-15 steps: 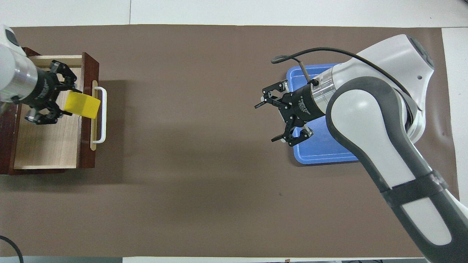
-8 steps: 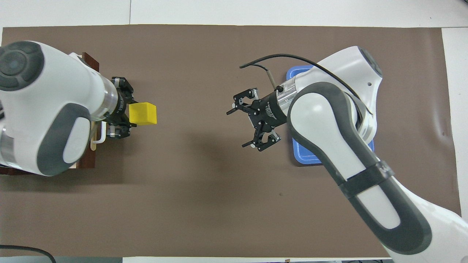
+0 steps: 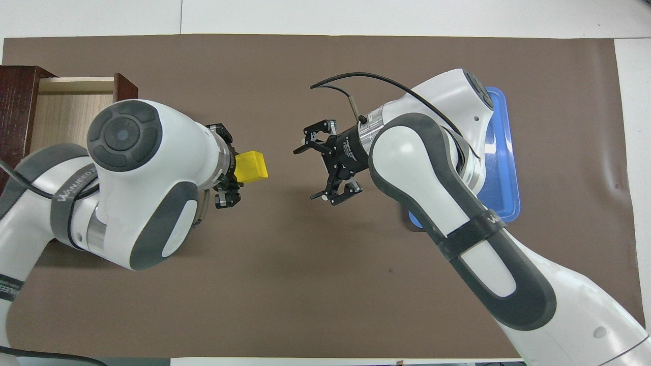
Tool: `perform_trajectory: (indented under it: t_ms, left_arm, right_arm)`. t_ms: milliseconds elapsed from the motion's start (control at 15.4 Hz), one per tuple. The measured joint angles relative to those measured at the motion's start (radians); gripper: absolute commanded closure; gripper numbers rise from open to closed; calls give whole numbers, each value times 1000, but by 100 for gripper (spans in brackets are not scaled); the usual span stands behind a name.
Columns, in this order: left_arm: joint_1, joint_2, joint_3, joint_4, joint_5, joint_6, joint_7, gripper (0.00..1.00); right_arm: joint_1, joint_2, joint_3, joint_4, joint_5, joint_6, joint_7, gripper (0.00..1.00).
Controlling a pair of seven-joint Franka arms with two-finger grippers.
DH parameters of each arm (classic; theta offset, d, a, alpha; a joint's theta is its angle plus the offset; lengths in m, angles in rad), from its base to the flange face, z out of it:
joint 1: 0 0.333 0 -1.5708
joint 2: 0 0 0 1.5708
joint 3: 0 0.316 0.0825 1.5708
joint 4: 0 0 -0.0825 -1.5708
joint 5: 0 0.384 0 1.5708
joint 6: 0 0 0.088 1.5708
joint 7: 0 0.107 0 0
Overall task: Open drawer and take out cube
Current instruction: 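Grasp the yellow cube with the right gripper from the left gripper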
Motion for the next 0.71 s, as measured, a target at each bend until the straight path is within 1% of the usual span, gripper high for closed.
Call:
perform_trajectory:
  t_ms: [390, 714]
  left_arm:
    - [-15, 8, 2, 0, 22, 25, -65, 100]
    - [-15, 18, 4, 0, 24, 31, -71, 100]
  right_arm:
    - [60, 5, 0, -2, -9, 4, -4, 0]
    - [64, 10, -1, -13, -19, 4, -25, 0]
